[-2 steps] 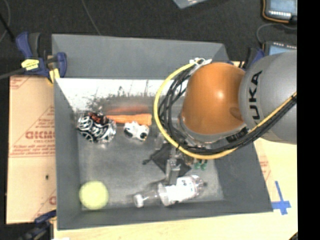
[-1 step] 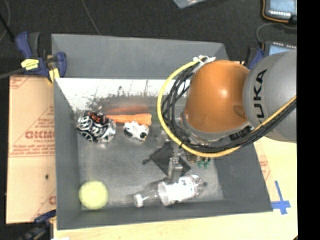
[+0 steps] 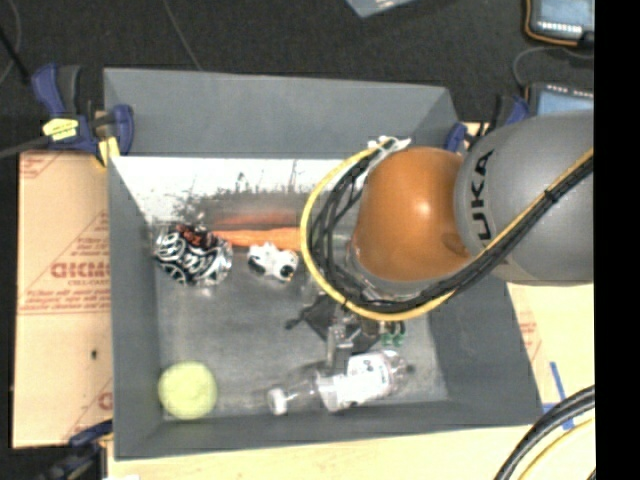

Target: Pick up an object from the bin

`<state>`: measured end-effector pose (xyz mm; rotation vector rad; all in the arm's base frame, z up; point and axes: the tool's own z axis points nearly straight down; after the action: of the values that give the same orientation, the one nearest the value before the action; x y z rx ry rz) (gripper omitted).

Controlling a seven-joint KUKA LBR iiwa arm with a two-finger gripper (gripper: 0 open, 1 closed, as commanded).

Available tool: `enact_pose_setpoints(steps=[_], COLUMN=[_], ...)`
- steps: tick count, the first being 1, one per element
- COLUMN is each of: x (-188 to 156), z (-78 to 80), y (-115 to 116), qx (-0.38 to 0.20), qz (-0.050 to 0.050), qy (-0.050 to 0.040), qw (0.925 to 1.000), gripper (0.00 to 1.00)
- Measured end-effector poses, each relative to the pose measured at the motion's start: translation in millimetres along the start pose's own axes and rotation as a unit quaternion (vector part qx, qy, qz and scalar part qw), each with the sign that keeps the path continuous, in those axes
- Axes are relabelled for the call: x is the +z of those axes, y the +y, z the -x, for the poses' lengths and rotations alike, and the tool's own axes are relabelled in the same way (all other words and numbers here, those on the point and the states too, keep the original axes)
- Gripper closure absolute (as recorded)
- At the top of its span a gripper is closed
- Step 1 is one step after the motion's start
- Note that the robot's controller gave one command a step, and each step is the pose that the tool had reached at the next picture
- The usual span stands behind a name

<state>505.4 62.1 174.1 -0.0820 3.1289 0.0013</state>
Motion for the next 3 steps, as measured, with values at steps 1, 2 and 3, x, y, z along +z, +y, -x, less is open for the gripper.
enact_pose_setpoints(steps=[1,2,3], x=[-1.3,-4.7,4.1], z=[-1.2,1.8,-5.4], y=[4.1,-47.6,-83.0], qx=[-0.001,-0.004,0.006], qz=[0.000,0.000,-0.001], qy=[0.0099,-0.0016,0.0043], qw=[0.9999,1.0000,1.0000], gripper=[0.00,0.00,0.00])
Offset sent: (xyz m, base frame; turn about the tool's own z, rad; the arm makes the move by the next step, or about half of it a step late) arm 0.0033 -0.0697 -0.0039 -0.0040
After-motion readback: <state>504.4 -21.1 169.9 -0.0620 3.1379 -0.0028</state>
